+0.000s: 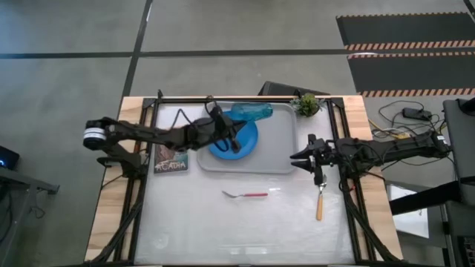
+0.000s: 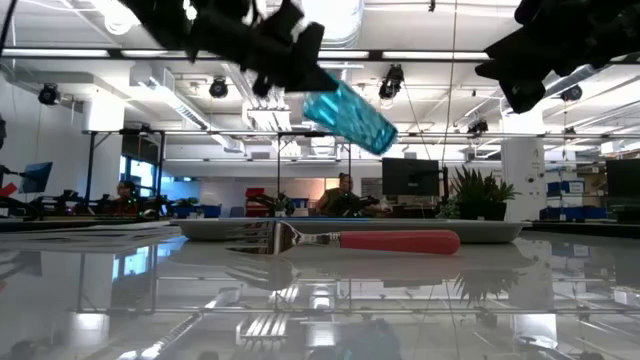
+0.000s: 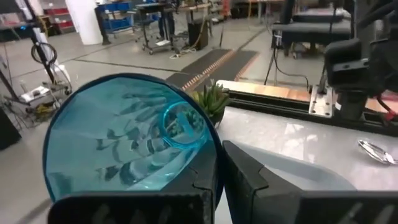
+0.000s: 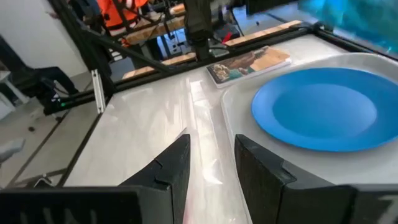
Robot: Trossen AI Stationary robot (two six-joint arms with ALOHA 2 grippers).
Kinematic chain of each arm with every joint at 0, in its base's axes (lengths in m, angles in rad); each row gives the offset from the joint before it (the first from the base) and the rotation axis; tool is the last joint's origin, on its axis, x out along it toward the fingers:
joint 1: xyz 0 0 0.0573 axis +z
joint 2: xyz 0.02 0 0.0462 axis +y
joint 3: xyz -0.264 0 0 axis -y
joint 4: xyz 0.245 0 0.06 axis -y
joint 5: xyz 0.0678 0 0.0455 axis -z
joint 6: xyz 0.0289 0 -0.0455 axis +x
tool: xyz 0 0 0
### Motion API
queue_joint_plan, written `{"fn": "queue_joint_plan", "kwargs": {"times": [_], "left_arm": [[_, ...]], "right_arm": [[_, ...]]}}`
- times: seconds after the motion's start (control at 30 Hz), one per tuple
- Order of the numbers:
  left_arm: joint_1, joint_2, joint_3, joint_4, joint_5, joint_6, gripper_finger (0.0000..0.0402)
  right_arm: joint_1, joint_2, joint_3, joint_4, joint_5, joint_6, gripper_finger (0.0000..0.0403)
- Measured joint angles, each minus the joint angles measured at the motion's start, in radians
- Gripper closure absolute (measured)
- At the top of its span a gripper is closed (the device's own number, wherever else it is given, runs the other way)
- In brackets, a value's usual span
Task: Pick and place plate/cup/fork/spoon on tray
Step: Put the blue cup beside the blue plate on the gray tray
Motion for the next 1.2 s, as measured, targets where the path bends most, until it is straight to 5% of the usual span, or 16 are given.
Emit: {"fn": "queue_joint_plan", "kwargs": {"times": [0.33,0.9,1.2], "left_arm": [[0.003,0.02,0.292,-0.403,0.059,0.055,0.0401],[0.043,0.249,0.626,-0.716,0.109,0.081,0.0401],[0.103,0.42,0.733,-0.737,0.172,0.073,0.0401]], "right_arm": [[0.0,-0.098,0.0,-0.002,-0.027,-0.076,0.0289],[0.0,-0.121,0.0,-0.018,-0.028,-0.109,0.0289],[0.0,-0.12,0.0,-0.022,-0.021,-0.11,0.0289]]}}
